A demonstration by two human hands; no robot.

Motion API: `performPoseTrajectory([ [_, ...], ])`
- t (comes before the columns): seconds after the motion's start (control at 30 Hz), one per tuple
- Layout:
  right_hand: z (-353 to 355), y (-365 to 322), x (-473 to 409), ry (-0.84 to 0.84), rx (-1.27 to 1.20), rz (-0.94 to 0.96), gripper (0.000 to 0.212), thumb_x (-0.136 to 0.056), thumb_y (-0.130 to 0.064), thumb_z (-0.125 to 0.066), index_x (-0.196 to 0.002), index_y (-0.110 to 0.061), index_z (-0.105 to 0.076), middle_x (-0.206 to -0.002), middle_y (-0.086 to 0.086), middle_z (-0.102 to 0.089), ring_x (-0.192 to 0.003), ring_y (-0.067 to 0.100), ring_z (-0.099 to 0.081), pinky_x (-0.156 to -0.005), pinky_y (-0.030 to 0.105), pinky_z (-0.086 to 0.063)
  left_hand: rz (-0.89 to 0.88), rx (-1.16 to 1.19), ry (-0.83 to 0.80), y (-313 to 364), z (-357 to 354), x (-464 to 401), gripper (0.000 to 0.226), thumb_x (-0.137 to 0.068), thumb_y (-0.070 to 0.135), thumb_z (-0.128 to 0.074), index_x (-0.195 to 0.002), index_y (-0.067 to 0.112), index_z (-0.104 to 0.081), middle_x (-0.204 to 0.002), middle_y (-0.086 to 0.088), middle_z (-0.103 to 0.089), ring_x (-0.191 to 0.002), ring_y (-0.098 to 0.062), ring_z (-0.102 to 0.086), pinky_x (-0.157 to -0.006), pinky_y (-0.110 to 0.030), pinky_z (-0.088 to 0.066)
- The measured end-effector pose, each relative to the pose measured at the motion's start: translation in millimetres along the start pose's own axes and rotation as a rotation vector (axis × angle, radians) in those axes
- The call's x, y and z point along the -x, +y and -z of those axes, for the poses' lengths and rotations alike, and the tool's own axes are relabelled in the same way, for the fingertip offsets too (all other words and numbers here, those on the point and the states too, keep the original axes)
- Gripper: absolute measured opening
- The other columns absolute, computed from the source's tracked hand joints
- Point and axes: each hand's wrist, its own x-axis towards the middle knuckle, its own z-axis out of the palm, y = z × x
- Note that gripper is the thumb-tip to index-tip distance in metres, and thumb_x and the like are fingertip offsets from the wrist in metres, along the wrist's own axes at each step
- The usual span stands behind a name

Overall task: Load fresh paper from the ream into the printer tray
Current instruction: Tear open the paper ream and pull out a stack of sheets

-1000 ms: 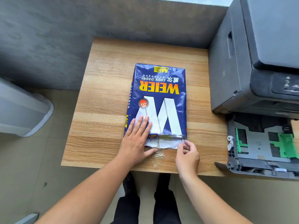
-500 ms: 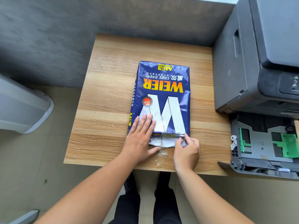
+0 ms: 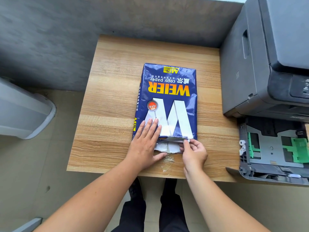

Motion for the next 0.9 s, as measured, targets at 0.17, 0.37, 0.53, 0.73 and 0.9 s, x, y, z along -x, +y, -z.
performPoseTrajectory([
  [0.17, 22.7, 1.0, -11.1, -0.240, -0.163, -0.104, 0.021, -0.088, 0.004, -0.068, -0.106, -0.004, -0.062, -0.087, 0.014, -0.071, -0.058, 0.009, -0.068, -0.062, 0.016, -0.058, 0.001, 0.003, -0.017, -7.5, 4.4, 0.3, 0.109, -0.079, 0.085, -0.035, -0.158, 0.014, -0.009, -0.168, -0.013, 0.002, -0.154, -0.026, 0.007, -0.123, -0.052, -0.006],
  [0.37, 60.2, -2.7, -6.0, -0.355, -0.011, -0.106, 0.030, -0.093, 0.005, -0.059, -0.121, -0.006, -0.060, -0.086, 0.009, -0.069, -0.062, 0.008, -0.063, -0.060, 0.013, -0.055, 0.022, 0.157, -0.034, -15.0, 18.2, 1.7, 0.097, -0.083, 0.085, -0.012, -0.158, 0.024, -0.010, -0.168, -0.001, 0.006, -0.153, -0.012, 0.012, -0.123, -0.051, 0.000],
  [0.53, 119.3, -10.7, 25.0, -0.602, 0.161, -0.267, 0.024, -0.096, 0.004, -0.054, -0.118, 0.002, -0.061, -0.105, 0.019, -0.074, -0.082, 0.021, -0.066, -0.078, 0.027, -0.057, 0.028, 0.227, 0.034, -16.3, 19.4, 1.7, 0.077, -0.096, 0.070, -0.018, -0.156, 0.023, -0.024, -0.168, 0.002, -0.006, -0.154, -0.010, 0.002, -0.124, -0.048, -0.004],
  [0.73, 78.2, -27.1, -5.9, -0.606, 0.262, -0.244, 0.022, -0.095, -0.012, -0.062, -0.116, -0.004, -0.062, -0.106, 0.011, -0.079, -0.096, 0.025, -0.076, -0.085, 0.041, -0.060, 0.593, 0.702, 0.304, 7.9, 10.1, 38.2, 0.060, -0.093, 0.044, -0.059, -0.144, 0.019, -0.042, -0.151, -0.003, -0.036, -0.140, -0.024, -0.035, -0.112, -0.039, -0.032],
  [0.9, 46.8, -22.2, -22.0, -0.524, 0.335, -0.167, 0.022, -0.095, -0.014, -0.064, -0.112, -0.001, -0.067, -0.105, 0.019, -0.076, -0.083, 0.032, -0.074, -0.080, 0.049, -0.062, 0.823, 0.909, 0.108, 19.9, 13.6, 49.4, 0.068, -0.088, 0.055, -0.063, -0.144, 0.025, -0.040, -0.133, 0.001, -0.043, -0.115, -0.020, -0.055, -0.088, -0.030, -0.040],
])
